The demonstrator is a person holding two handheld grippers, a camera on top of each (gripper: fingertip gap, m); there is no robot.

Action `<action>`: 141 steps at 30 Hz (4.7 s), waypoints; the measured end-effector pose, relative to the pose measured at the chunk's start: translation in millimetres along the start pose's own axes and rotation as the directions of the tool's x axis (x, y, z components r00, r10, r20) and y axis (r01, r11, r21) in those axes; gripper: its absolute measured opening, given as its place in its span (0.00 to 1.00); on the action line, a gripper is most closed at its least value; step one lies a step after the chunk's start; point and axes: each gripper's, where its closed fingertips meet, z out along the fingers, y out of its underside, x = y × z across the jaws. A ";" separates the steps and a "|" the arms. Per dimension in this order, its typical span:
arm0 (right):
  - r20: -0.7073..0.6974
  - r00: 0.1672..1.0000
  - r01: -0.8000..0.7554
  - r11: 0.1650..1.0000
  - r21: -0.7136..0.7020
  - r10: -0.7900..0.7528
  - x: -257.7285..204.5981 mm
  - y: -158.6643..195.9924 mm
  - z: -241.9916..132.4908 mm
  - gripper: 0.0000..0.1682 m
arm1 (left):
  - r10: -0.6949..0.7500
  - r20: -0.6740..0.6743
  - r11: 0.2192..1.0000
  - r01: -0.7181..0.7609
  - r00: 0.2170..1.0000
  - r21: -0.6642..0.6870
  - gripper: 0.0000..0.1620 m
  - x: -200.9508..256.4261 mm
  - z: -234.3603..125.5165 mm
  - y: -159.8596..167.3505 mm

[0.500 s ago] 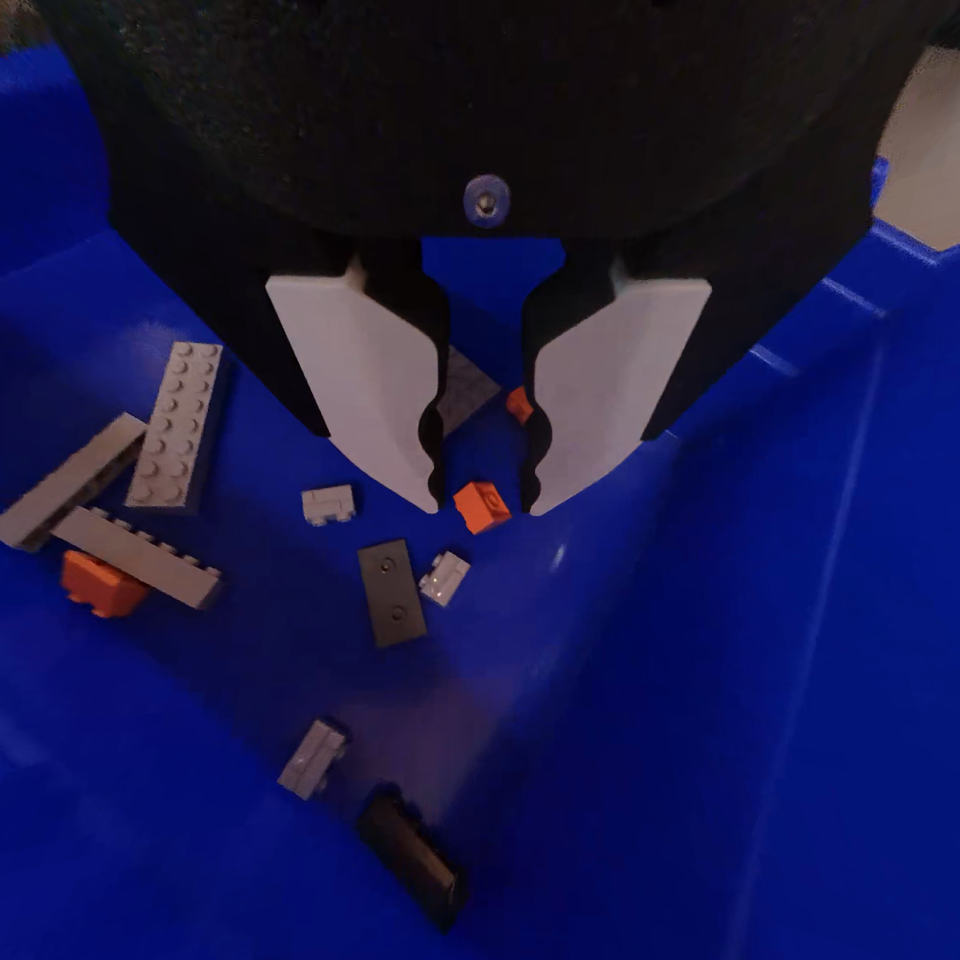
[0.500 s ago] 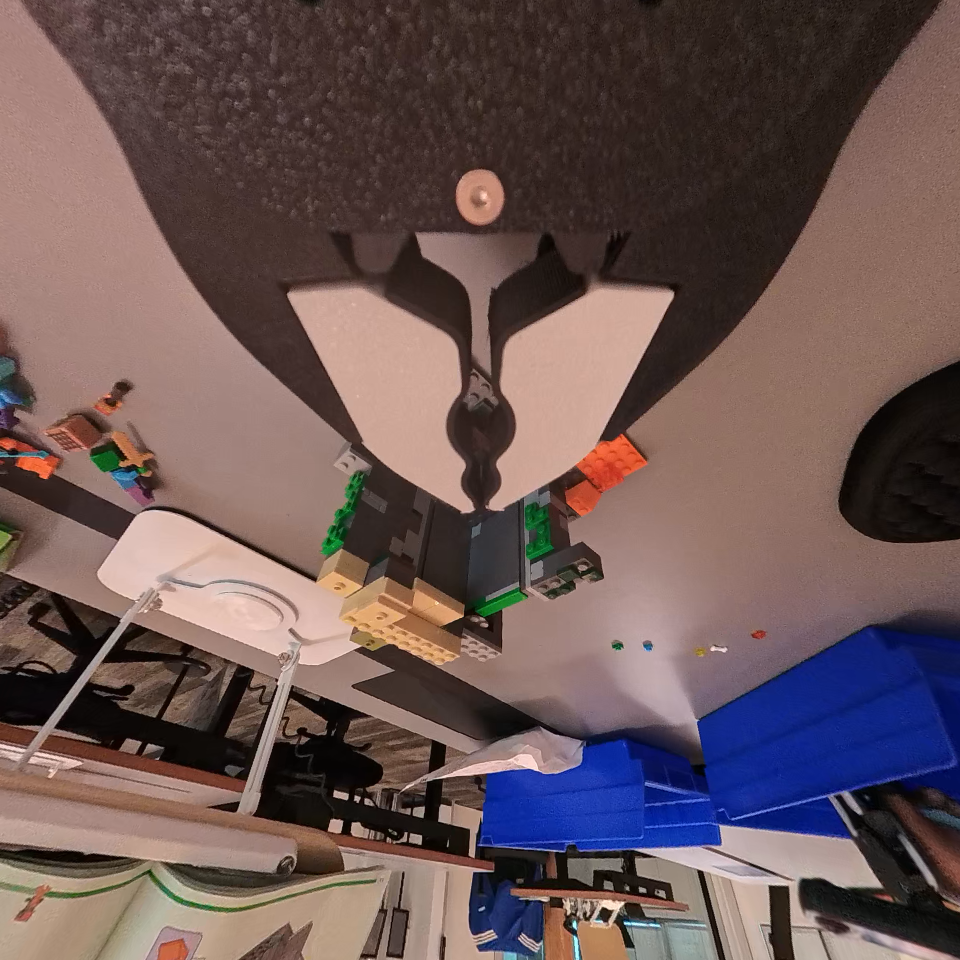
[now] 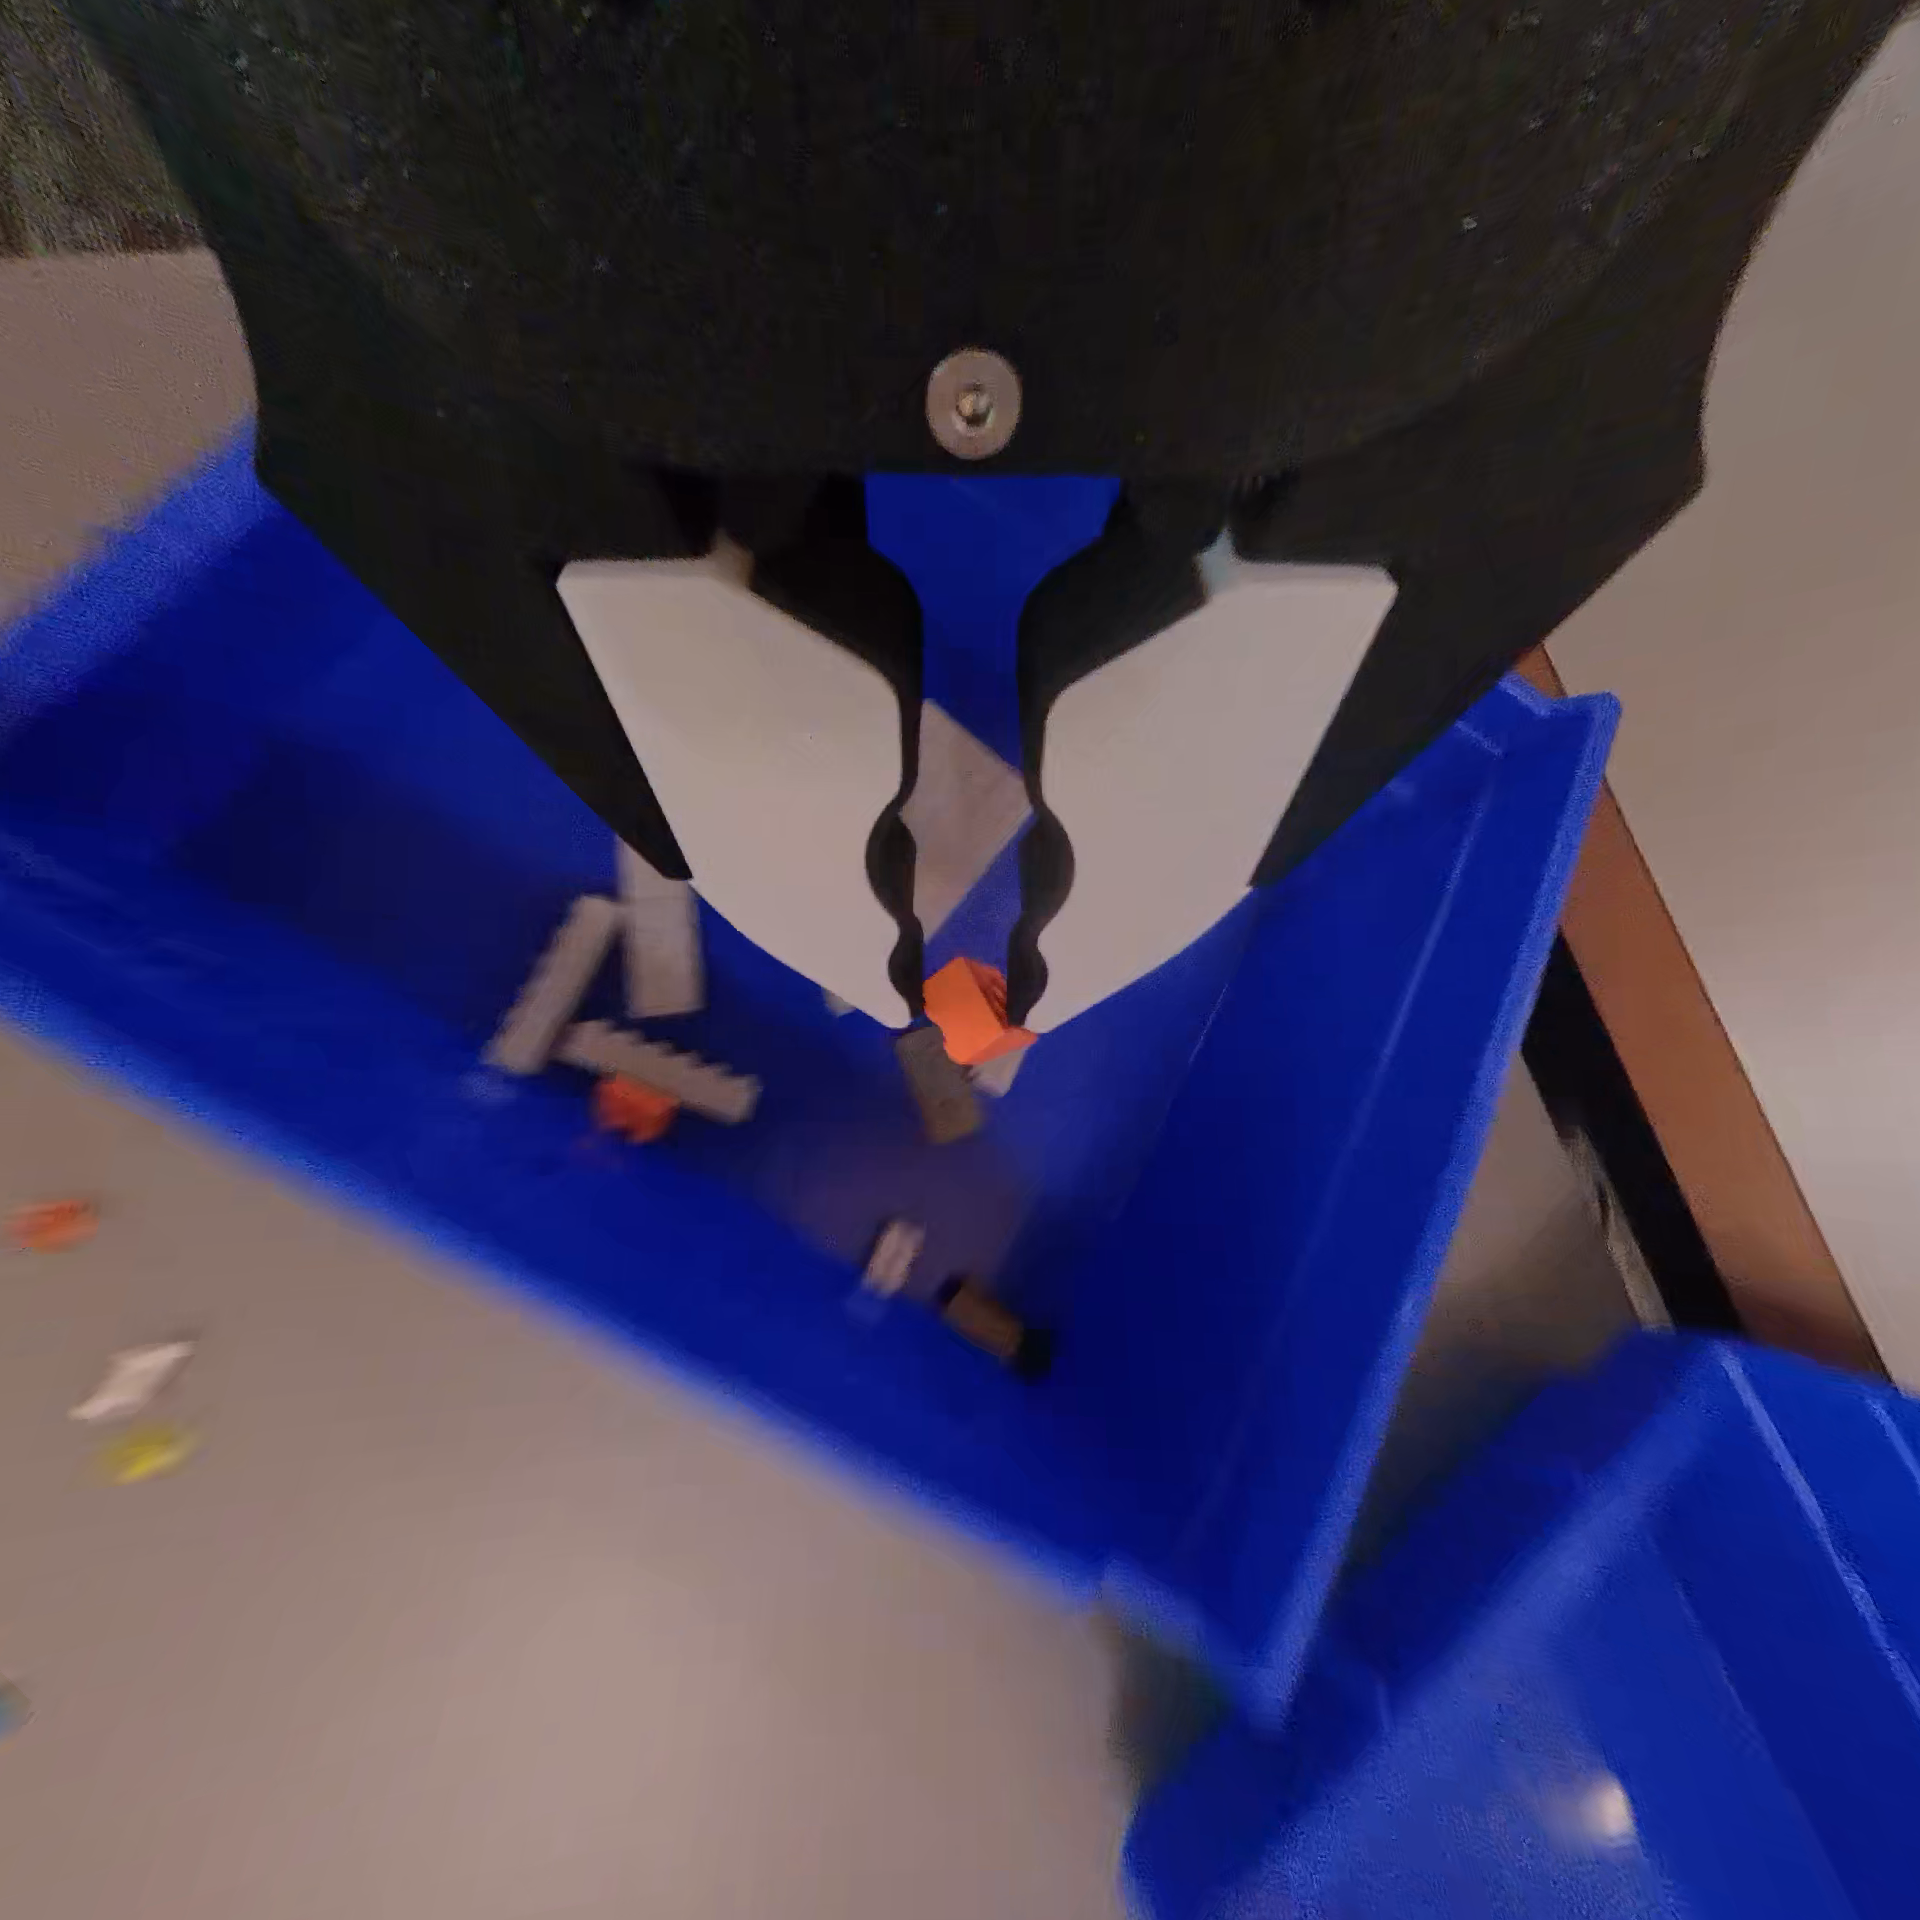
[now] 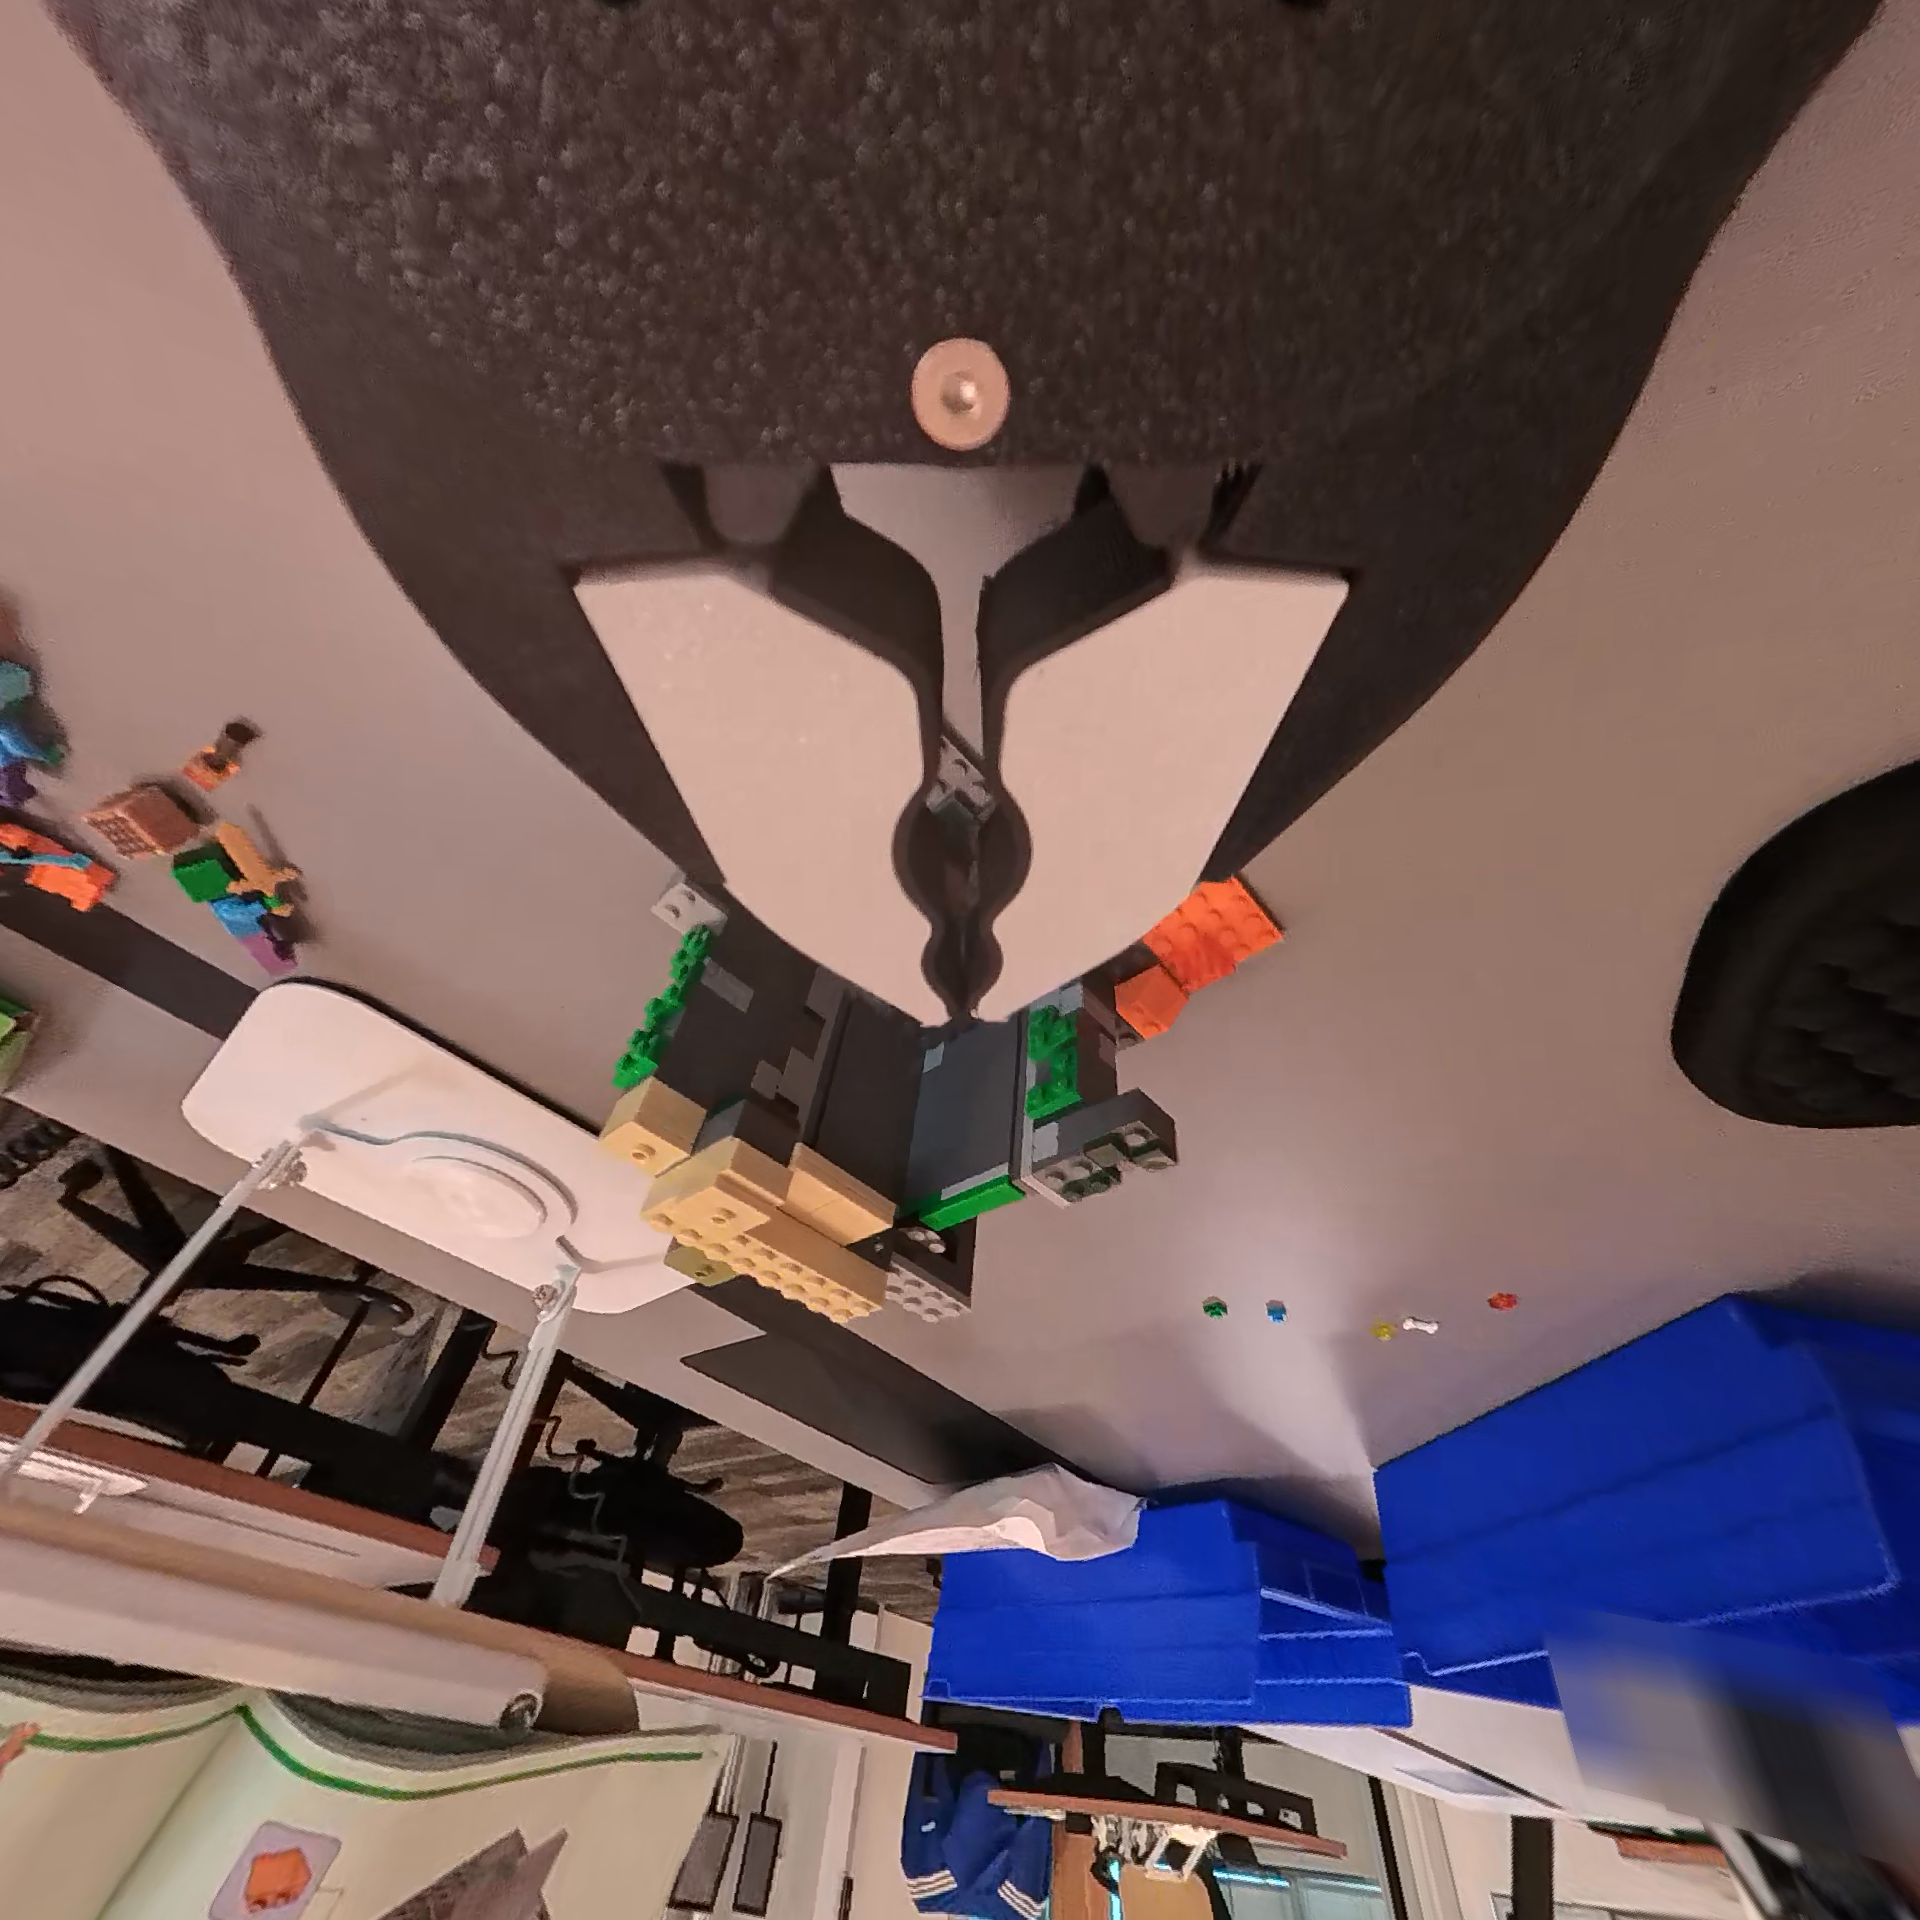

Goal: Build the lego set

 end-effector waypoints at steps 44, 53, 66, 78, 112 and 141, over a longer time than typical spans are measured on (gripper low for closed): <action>0.027 0.829 0.557 0.819 -0.136 -0.559 -71.0 6.8 12.3 0.11 | 0.388 -0.731 0.833 0.125 0.561 0.538 0.15 462.2 -45.4 -152.4; -0.003 0.757 0.638 0.739 -0.217 -0.654 -67.4 15.5 14.0 0.10 | 0.390 -0.667 0.841 0.049 0.634 0.539 0.13 468.7 -31.4 -151.0; 0.041 0.801 0.588 0.773 -0.237 -0.597 -70.3 25.7 16.5 0.10 | 0.414 -0.652 0.844 0.000 0.635 0.536 0.09 464.3 -27.8 -144.9; 0.119 0.891 0.454 0.875 -0.170 -0.439 -76.1 26.8 15.8 0.11 | 0.567 -0.575 0.814 -0.296 0.589 0.499 0.06 437.3 -25.8 -126.3; 0.096 0.972 0.221 0.972 -0.084 -0.213 -42.9 9.4 2.4 0.08 | 0.556 -0.595 0.821 -0.495 0.580 0.285 0.07 415.4 24.3 -103.8; 0.085 0.963 0.264 0.958 -0.110 -0.255 -40.4 14.5 2.6 0.07 | 0.607 -0.519 0.791 -0.522 0.603 0.318 0.08 421.5 33.1 -111.2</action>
